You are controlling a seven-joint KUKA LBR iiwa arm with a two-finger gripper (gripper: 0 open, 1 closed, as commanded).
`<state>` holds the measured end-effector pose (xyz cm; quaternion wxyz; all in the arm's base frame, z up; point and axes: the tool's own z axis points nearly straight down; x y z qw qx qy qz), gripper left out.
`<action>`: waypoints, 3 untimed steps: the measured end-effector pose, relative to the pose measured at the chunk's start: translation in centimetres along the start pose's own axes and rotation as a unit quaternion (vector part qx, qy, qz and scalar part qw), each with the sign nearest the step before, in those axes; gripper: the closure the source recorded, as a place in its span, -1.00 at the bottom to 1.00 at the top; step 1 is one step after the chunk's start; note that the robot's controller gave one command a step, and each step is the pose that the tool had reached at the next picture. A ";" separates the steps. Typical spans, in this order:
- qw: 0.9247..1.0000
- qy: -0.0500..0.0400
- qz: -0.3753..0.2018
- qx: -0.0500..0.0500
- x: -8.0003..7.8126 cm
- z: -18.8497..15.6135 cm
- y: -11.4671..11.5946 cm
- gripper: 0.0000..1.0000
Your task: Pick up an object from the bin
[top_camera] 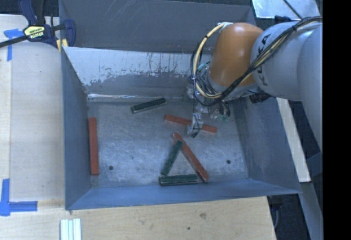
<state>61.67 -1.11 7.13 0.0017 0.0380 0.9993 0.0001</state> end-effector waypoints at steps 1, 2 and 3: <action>1.000 -0.003 0.000 0.000 -0.2 -0.2 0.0 1.00; 0.997 -0.001 -0.083 0.000 -0.2 -11.9 0.4 1.00; 0.997 0.000 -0.083 0.000 -0.2 -11.8 0.4 -1.00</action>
Offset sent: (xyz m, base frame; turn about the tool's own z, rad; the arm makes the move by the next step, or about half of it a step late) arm 0.0000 0.0000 0.0000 0.0000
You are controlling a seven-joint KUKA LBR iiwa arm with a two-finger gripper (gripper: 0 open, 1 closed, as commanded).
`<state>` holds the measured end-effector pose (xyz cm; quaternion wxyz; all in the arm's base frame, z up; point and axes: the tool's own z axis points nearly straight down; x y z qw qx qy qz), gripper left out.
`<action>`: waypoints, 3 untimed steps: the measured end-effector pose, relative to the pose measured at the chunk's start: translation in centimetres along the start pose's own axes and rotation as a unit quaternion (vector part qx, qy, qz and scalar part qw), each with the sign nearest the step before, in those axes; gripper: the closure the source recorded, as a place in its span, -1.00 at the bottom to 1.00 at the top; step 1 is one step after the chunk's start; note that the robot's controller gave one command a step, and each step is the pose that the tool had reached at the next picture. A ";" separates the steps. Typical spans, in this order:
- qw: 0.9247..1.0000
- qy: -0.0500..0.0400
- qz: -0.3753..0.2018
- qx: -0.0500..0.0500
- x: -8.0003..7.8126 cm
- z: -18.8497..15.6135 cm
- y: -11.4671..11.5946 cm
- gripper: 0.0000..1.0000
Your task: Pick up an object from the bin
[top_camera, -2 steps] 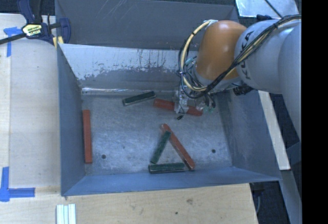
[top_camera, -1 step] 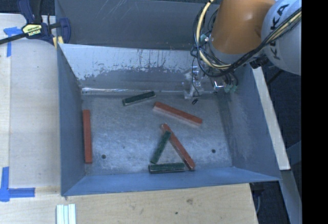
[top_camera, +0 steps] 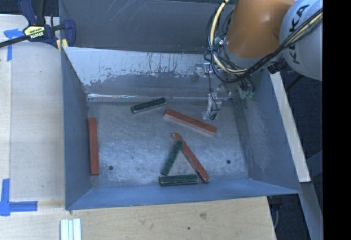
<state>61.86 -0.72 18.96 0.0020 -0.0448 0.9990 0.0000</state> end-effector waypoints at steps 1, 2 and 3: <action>1.000 0.004 0.006 -0.001 0.5 12.4 -0.6 -1.00; 1.000 -0.001 0.007 0.000 0.2 11.8 -0.7 1.00; 0.999 -0.002 -0.034 0.001 1.9 -3.0 -1.0 1.00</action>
Offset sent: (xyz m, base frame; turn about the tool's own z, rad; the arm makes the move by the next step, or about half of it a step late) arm -0.0030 -0.0070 -0.1196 0.0116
